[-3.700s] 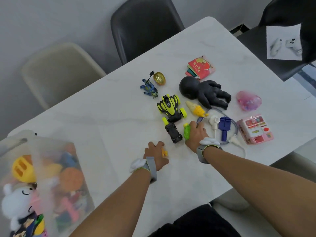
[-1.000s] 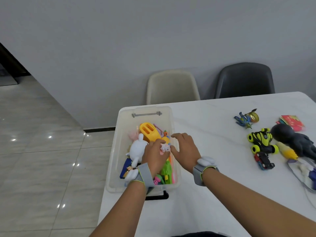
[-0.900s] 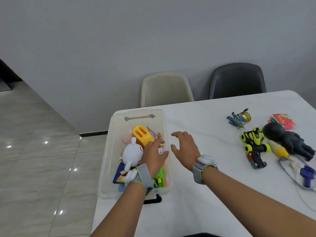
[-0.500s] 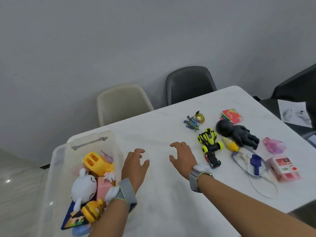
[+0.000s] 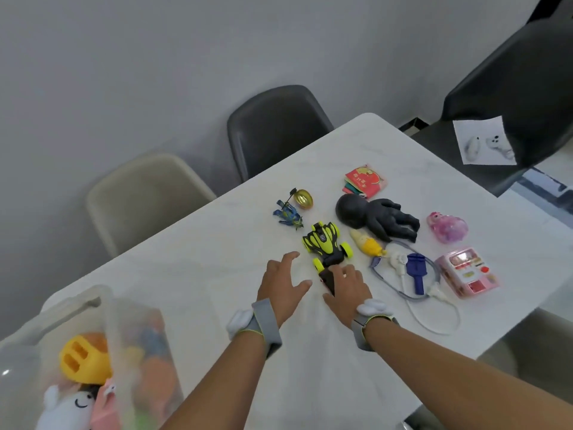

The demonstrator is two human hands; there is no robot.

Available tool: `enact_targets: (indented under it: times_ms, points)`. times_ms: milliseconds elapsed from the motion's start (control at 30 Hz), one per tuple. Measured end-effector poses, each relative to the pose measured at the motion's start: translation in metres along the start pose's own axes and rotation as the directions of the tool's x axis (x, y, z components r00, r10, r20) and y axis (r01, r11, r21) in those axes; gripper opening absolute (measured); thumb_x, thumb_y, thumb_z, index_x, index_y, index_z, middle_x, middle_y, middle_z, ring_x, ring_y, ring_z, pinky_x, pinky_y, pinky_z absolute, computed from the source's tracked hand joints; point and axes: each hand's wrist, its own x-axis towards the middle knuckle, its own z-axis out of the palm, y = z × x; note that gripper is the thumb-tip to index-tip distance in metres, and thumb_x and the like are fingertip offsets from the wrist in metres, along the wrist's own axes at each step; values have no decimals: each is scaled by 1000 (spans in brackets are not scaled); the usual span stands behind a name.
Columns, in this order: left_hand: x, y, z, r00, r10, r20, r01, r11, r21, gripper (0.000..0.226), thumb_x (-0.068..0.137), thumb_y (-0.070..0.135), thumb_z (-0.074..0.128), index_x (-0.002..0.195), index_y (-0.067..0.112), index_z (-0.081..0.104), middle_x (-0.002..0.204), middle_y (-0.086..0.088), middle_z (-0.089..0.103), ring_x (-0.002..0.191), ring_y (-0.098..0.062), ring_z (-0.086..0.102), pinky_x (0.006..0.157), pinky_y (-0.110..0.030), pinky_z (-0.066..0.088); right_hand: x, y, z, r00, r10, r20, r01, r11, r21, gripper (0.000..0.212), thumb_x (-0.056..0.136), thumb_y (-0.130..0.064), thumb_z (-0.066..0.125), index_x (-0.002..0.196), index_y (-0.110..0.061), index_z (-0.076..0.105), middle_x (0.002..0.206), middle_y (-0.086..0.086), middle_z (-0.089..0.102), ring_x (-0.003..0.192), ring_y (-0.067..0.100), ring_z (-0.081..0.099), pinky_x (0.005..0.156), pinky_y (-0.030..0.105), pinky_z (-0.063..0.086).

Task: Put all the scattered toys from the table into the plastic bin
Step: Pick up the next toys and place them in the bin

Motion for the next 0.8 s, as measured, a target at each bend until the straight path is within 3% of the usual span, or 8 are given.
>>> enact_targets:
  times_ms: [133,300,400,500,633,733,800]
  points:
    - [46,32,19,1000,-21,0,21,1000,-14,72,84,46,69,145,41,32,130,-6,40,117,-29,55,94,-34,48,12,7,12,999,-31,43,32,999,-25,57,85,-47,62,131,-27,36,121,5,42,109,31,46,80,42,49]
    - [101,53,49,968,-246,42,248,965,-80,100,72,58,75,151,38,19,137,-13,34,120,-40,52,102,-45,46,29,16,27,994,-52,94,53,998,-14,63,85,-42,63,138,-26,31,117,7,42,102,33,49,70,40,47]
    - [121,60,69,953,-281,110,288,956,-53,111,70,61,76,154,43,7,140,-19,31,123,-42,48,107,-43,40,34,22,33,993,-68,99,65,997,29,57,83,-33,61,131,-29,30,110,8,42,94,34,50,58,37,41]
    - [136,68,89,942,-327,81,331,942,-47,120,65,58,81,154,42,1,141,-22,26,122,-43,46,107,-44,38,39,31,35,992,-70,105,63,996,66,56,79,-26,59,126,-29,28,105,8,41,89,33,49,54,35,36]
    - [148,77,106,908,-419,-30,416,906,-78,113,61,56,85,146,37,12,133,-19,29,111,-46,49,98,-48,43,41,41,34,991,-35,126,28,998,53,59,74,-27,61,124,-25,32,107,7,40,89,30,49,54,33,36]
    - [154,85,121,858,-493,-146,486,870,-83,101,59,55,85,133,32,20,127,-16,30,101,-42,50,83,-47,45,35,52,36,989,8,150,-10,1000,16,37,77,-28,57,109,-19,43,103,6,37,87,29,49,55,34,38]
    - [157,86,130,832,-514,-209,509,857,-85,95,59,52,85,127,31,21,124,-15,29,96,-40,50,72,-46,43,26,60,39,993,15,120,-19,999,31,30,77,-27,53,102,-19,40,98,5,35,84,29,48,53,34,37]
